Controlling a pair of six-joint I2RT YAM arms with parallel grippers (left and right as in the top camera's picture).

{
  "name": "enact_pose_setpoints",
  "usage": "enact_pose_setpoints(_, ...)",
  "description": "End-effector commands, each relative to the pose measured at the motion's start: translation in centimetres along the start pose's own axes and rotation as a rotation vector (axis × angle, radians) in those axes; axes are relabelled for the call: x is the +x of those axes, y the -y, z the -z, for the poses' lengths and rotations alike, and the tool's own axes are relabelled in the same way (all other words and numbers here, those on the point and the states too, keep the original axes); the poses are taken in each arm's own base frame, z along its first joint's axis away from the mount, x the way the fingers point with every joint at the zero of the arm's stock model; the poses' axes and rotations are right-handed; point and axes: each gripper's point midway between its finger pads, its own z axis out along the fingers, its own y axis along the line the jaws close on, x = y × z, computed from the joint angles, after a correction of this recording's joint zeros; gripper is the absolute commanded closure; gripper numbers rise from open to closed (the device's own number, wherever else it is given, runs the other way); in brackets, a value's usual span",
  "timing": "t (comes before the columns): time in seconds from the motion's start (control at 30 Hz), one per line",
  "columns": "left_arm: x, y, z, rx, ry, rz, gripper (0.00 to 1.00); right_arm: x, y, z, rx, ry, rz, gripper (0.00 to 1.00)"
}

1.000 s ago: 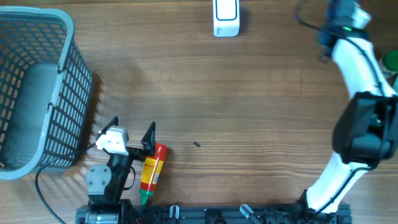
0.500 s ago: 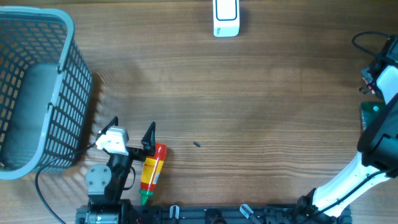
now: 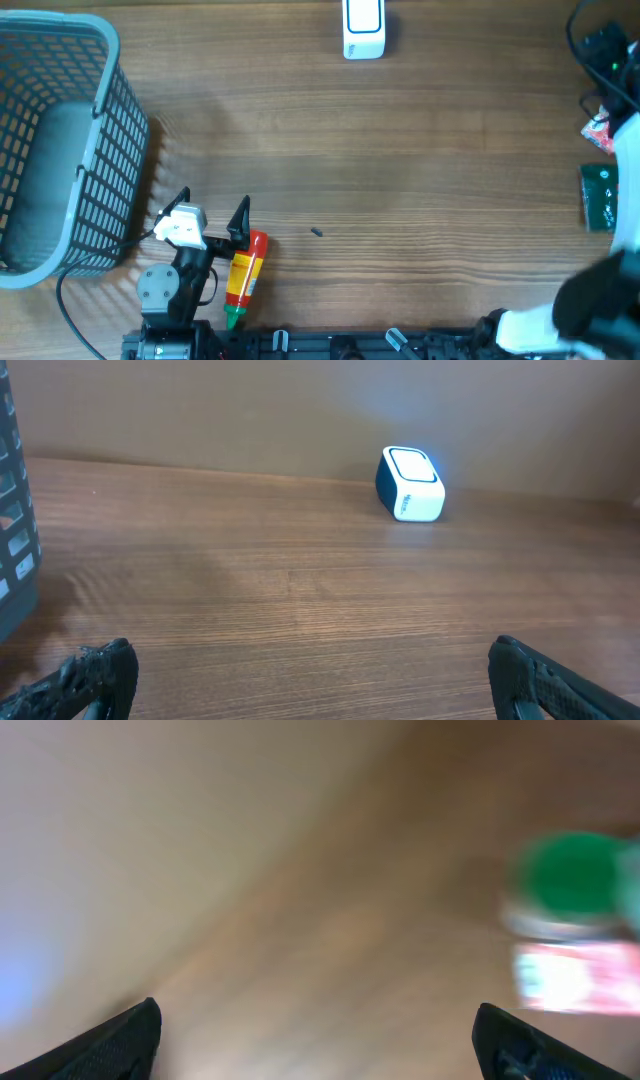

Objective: Scan the item barcode
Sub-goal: 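Swing the right gripper back left toward the red-capped tube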

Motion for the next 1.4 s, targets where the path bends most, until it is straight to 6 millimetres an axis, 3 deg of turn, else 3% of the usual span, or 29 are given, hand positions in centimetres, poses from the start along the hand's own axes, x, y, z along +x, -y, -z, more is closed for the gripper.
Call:
enact_pose_setpoints(0.0,0.2,-0.1,0.0,-0.007,-0.007,-0.019,0.00,6.0,-8.7,2.0,-0.362,-0.265,-0.025,0.00)
enact_pose_setpoints(0.13,0.2,-0.1,0.0,-0.007,-0.007,-0.019,0.00,13.7,-13.2,4.9,-0.511,-0.564,-0.005,0.00)
enact_pose_setpoints(0.3,0.2,-0.1,0.0,-0.007,-0.007,-0.019,0.00,19.0,-14.0,7.1,-0.529,-0.689,0.201,0.00)
enact_pose_setpoints(0.43,0.2,-0.1,0.0,-0.007,-0.007,-0.019,0.00,20.7,-13.3,9.1,-0.493,-0.753,0.239,0.00)
enact_pose_setpoints(0.67,0.2,-0.1,0.0,-0.007,-0.006,-0.019,0.00,22.1,-7.5,12.0,-0.188,-0.808,0.317,0.00)
enact_pose_setpoints(0.77,0.2,-0.1,0.0,-0.007,-0.006,-0.019,0.00,22.4,-7.1,14.1,-0.181,-0.823,0.347,0.01)
enact_pose_setpoints(0.97,0.1,-0.2,0.0,-0.011,-0.003,-0.019,0.00,22.5,-8.5,18.6,-0.243,-0.796,0.351,0.00)
enact_pose_setpoints(1.07,-3.2,1.0,0.2,0.044,0.129,-0.018,0.00,22.8,-9.0,20.5,-0.266,-0.790,0.347,0.00)
enact_pose_setpoints(1.2,-8.4,4.1,1.8,0.192,0.311,-0.066,0.00,24.4,-8.9,22.0,-0.264,-0.819,0.313,0.00)
enact_pose_setpoints(1.37,-13.4,6.0,4.1,0.249,0.377,-0.068,0.00,27.5,-8.4,21.3,-0.202,-0.884,0.215,0.00)
